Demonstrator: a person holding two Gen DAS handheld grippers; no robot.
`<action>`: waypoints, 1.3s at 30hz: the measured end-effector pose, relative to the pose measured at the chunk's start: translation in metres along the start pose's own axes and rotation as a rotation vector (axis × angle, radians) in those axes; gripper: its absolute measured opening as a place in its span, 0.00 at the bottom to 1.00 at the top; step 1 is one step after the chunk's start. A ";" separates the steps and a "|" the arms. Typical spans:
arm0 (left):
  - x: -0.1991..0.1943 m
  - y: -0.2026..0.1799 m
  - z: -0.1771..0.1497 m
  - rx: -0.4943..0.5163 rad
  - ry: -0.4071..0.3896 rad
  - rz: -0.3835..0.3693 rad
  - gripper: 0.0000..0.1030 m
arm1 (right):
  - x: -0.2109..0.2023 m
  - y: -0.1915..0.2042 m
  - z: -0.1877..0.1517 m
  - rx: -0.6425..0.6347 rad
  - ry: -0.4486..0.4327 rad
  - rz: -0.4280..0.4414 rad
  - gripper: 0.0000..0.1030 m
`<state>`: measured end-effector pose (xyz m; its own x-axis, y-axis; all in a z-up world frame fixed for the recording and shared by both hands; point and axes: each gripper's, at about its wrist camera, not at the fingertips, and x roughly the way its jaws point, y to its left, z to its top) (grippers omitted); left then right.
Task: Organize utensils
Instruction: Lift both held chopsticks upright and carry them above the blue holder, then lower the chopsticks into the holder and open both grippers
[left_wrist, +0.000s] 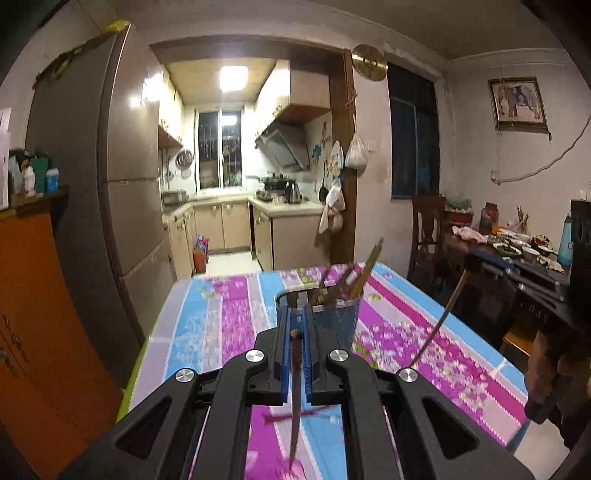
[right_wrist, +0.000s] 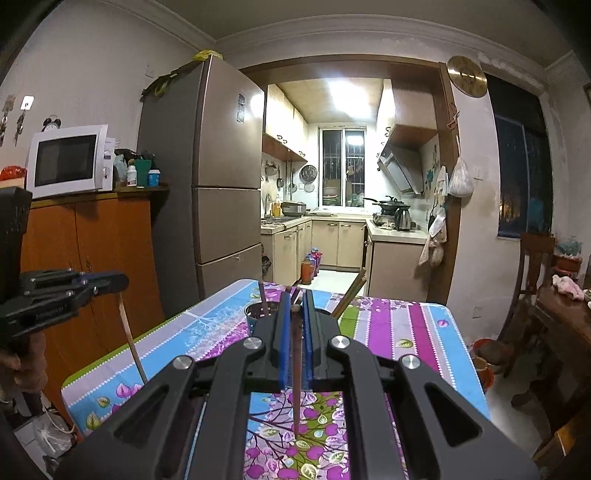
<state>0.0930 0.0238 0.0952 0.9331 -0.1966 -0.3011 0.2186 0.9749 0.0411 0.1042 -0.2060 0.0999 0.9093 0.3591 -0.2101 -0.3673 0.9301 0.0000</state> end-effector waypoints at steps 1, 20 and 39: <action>0.002 0.000 0.008 0.011 -0.018 0.004 0.07 | 0.001 -0.001 0.004 0.003 -0.004 0.002 0.05; 0.089 -0.008 0.146 0.027 -0.377 -0.008 0.07 | 0.076 -0.045 0.117 0.101 -0.249 -0.035 0.05; 0.149 0.006 0.124 0.018 -0.440 -0.047 0.07 | 0.151 -0.064 0.066 0.248 -0.161 -0.029 0.05</action>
<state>0.2686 -0.0121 0.1688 0.9540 -0.2697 0.1309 0.2647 0.9628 0.0552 0.2782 -0.2063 0.1324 0.9455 0.3209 -0.0558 -0.2994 0.9237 0.2390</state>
